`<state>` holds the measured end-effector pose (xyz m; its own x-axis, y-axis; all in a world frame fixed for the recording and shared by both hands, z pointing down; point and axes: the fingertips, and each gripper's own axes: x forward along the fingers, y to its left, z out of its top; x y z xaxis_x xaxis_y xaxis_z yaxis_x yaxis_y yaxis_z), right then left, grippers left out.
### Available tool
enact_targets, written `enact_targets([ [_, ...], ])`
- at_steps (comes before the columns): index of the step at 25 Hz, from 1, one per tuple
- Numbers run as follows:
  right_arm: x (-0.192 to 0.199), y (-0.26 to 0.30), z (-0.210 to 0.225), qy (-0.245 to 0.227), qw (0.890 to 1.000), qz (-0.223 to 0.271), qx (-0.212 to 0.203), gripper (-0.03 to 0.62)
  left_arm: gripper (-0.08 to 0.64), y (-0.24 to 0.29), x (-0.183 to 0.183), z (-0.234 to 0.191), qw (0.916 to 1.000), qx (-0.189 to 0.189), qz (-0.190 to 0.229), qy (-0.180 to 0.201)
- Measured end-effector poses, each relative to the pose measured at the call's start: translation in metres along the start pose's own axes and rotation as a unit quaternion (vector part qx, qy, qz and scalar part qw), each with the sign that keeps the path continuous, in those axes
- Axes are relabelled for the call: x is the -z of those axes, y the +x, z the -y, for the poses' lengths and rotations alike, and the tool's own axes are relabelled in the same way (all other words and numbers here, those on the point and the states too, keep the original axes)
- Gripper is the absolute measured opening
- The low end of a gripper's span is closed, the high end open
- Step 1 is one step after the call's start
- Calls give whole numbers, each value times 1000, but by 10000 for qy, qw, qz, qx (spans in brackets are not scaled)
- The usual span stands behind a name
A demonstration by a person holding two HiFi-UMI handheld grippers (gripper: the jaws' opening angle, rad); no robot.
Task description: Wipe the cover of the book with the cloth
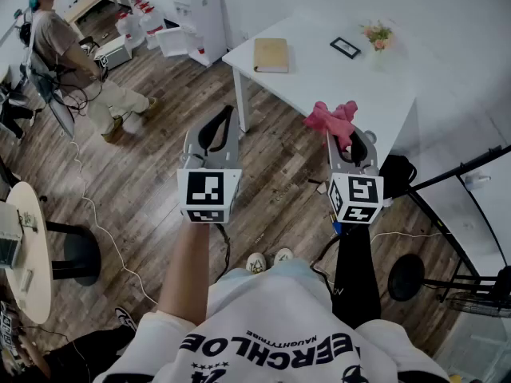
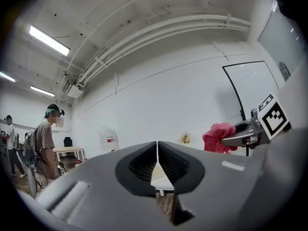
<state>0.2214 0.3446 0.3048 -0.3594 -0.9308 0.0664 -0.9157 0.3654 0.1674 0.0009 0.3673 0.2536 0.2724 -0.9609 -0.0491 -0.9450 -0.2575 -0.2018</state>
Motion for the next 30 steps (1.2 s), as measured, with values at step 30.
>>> enact_targets([
  [30, 12, 149, 42, 836, 9958, -60, -368, 147, 55, 128, 38, -53, 9993, -106, -216, -276],
])
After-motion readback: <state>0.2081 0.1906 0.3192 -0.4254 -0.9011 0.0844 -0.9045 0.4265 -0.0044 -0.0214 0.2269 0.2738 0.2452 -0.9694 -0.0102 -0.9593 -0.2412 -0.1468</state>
